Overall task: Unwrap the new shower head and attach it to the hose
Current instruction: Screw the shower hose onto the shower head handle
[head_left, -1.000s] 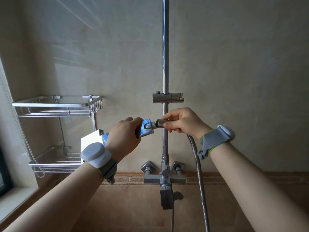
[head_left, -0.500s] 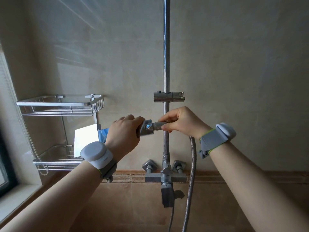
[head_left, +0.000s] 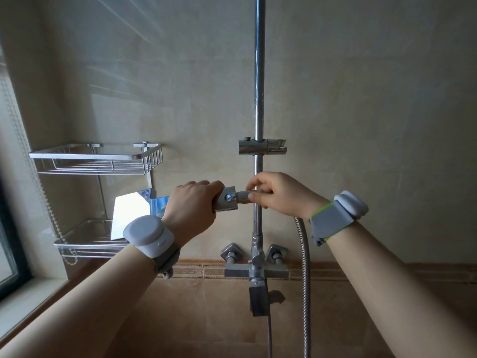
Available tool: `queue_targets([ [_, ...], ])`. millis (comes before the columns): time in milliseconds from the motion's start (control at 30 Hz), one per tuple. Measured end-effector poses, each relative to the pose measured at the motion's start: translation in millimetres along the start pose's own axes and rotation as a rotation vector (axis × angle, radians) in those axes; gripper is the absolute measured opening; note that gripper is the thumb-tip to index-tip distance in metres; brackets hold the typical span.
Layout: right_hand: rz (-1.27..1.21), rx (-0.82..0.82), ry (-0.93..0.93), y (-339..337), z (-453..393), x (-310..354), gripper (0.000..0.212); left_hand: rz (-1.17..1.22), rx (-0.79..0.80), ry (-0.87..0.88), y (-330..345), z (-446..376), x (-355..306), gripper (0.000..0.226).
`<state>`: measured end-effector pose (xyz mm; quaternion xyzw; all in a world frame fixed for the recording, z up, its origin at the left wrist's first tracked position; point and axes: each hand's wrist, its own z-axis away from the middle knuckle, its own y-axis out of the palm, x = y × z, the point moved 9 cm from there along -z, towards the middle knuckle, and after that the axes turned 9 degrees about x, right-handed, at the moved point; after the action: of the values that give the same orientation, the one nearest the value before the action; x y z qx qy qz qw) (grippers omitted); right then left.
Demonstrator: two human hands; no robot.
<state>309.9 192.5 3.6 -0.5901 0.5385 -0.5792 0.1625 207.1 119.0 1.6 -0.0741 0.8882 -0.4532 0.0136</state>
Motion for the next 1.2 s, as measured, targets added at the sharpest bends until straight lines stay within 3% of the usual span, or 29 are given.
queue_targets([
  [100, -0.012, -0.005, 0.007, -2, 1, -2, 0.021, 0.003, 0.016, 0.001, 0, -1, -2, 0.026],
  [267, -0.052, 0.001, 0.000, -3, 1, -8, 0.008, -0.003, -0.024, 0.040, -4, -1, -6, 0.026],
  [533, -0.102, -0.012, -0.018, -5, 6, -6, 0.016, 0.020, -0.040, 0.051, -7, -3, -10, 0.027],
  [967, -0.127, -0.037, -0.026, -4, 10, -5, 0.013, -0.012, -0.053, 0.067, -9, -3, -10, 0.029],
  [1100, -0.053, -0.025, 0.004, -1, 14, -8, 0.039, -0.044, -0.037, 0.084, -8, -3, -14, 0.031],
  [1200, -0.083, -0.025, 0.030, 0, 17, -11, 0.034, -0.041, -0.033, 0.088, -7, -5, -17, 0.032],
])
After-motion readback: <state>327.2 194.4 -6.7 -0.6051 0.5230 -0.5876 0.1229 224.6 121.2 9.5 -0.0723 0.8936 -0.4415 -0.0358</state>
